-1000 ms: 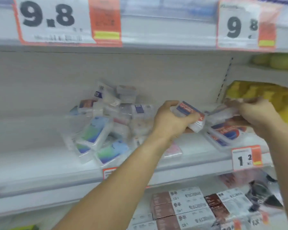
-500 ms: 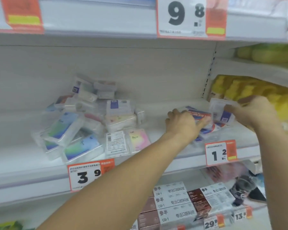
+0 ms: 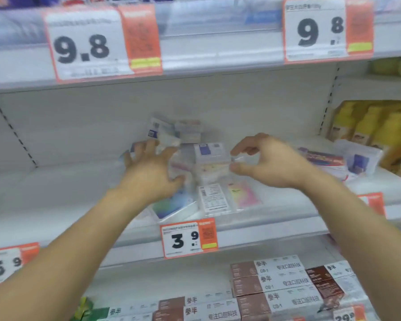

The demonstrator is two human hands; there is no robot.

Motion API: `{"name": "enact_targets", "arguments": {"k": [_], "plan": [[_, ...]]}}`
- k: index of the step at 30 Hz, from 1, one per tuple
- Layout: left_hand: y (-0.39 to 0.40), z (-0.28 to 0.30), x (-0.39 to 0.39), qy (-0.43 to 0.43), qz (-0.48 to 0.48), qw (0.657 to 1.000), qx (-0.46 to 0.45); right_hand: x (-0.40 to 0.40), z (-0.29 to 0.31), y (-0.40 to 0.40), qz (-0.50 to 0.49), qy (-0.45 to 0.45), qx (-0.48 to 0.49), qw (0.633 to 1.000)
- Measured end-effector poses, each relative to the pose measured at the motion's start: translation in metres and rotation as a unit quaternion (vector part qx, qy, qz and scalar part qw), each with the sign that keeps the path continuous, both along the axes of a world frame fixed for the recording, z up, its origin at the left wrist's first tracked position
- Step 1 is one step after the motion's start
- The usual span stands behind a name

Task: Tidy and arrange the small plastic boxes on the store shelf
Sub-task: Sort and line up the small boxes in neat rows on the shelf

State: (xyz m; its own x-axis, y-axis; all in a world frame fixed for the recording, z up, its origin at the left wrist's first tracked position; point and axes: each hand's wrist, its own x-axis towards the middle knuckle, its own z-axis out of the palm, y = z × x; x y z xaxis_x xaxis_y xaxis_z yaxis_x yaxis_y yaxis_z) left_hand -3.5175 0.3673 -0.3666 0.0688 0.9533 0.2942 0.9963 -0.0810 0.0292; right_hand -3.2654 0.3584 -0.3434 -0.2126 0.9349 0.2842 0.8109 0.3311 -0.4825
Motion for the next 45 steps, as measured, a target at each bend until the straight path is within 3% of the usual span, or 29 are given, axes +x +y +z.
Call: {"name": "enact_targets", "arguments": {"k": [2,7,10,13,16,18,20,22,24,26,31,39,42,43,45], "plan": [[-0.004,-0.009,-0.029,-0.034,-0.002,0.998,-0.060,-0.020,-0.016,0.010,-0.002,-0.029,0.003,1.000],[-0.011,-0.015,-0.068,-0.130,-0.077,0.989,-0.011,-0.052,-0.043,0.024,-0.018,-0.058,-0.119,0.991],[-0.014,-0.013,-0.088,-0.249,-0.100,0.963,-0.021,-0.072,-0.053,0.033,-0.060,-0.103,-0.061,0.991],[-0.016,-0.010,-0.101,-0.390,-0.113,0.914,-0.013,-0.089,-0.048,0.039,-0.085,-0.037,-0.006,0.996],[-0.015,-0.013,-0.107,-0.440,-0.120,0.890,-0.006,-0.095,-0.037,0.039,-0.076,0.019,0.021,0.997],[-0.016,-0.017,-0.106,-0.427,-0.122,0.896,-0.010,-0.096,-0.029,0.037,-0.066,0.032,0.079,0.994],[-0.016,-0.024,-0.104,-0.369,-0.119,0.921,-0.025,-0.098,-0.017,0.032,-0.055,0.114,0.091,0.988],[-0.017,-0.030,-0.101,-0.301,-0.121,0.946,-0.026,-0.100,-0.006,0.029,-0.022,0.262,0.032,0.964],[-0.019,-0.030,-0.101,-0.328,-0.125,0.936,-0.008,-0.100,0.001,0.028,0.019,0.371,-0.038,0.928],[-0.020,-0.028,-0.100,-0.359,-0.122,0.926,0.007,-0.099,0.003,0.027,0.058,0.414,-0.090,0.904],[-0.018,-0.036,-0.092,-0.193,-0.146,0.970,0.027,-0.093,-0.003,0.023,0.117,0.405,-0.145,0.895],[-0.018,-0.027,-0.086,-0.157,-0.174,0.972,0.008,-0.078,-0.002,0.013,0.172,0.352,-0.132,0.911],[-0.021,-0.010,-0.054,-0.228,-0.182,0.954,0.072,-0.058,0.007,0.011,0.145,0.331,-0.107,0.926],[-0.022,-0.007,-0.037,-0.206,-0.192,0.955,0.090,-0.048,0.009,0.012,0.121,0.335,-0.082,0.931],[-0.024,-0.006,0.005,-0.083,-0.232,0.964,0.101,-0.021,0.013,0.013,0.034,0.308,0.004,0.951]]}}
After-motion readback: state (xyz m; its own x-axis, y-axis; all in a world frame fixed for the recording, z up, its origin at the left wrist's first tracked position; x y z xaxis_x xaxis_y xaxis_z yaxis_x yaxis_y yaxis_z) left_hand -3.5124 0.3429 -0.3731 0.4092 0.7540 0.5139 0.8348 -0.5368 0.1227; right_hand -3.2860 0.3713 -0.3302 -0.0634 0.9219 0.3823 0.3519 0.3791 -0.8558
